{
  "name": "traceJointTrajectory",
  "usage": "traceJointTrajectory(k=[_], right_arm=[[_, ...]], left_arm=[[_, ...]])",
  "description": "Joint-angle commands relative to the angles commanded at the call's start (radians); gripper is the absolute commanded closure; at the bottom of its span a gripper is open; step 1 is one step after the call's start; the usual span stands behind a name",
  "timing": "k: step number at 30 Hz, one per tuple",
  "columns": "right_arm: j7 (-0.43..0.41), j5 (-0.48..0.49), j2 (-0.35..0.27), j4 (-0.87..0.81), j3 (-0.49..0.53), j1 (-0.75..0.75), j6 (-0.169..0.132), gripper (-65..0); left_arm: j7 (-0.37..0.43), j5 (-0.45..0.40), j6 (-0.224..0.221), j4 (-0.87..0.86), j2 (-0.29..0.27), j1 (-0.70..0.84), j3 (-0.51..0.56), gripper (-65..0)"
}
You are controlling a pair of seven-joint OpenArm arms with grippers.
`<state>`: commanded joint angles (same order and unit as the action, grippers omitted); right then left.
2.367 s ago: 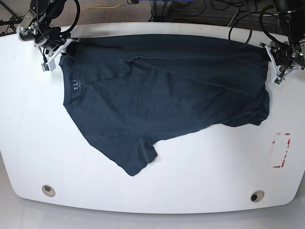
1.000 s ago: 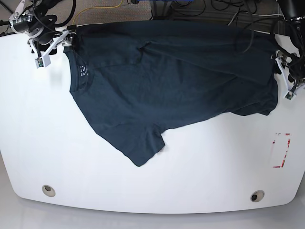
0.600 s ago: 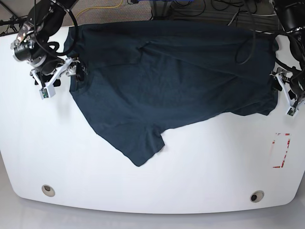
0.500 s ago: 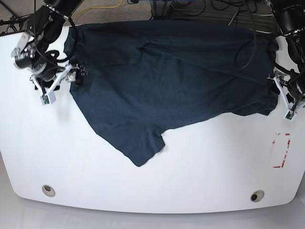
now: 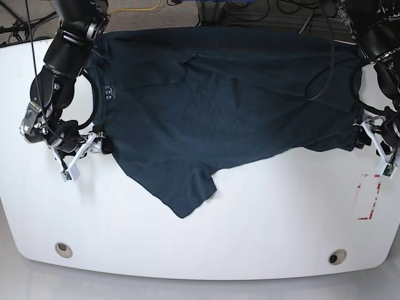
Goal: Fold the T-shirt properly
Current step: 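Move both grippers to the shirt's hem side and grasp it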
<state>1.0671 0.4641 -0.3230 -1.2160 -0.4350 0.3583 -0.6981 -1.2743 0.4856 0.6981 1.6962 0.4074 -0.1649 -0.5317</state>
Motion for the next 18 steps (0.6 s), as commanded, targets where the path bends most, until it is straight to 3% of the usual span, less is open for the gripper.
traceJointTrajectory(k=[8,18], right_arm=[[-0.15,0.0,-0.026,0.241,0.107,0.097,0.0,-53.1],[-0.218,-0.002,0.02,0.331,0.137,0.12,0.0,-53.1]], left_arm=[[0.046,0.0,-0.024,0.0,-0.002,0.014,0.0,-37.8],[0.048,0.0,-0.024,0.005,-0.002,0.018,-0.003,-37.8]])
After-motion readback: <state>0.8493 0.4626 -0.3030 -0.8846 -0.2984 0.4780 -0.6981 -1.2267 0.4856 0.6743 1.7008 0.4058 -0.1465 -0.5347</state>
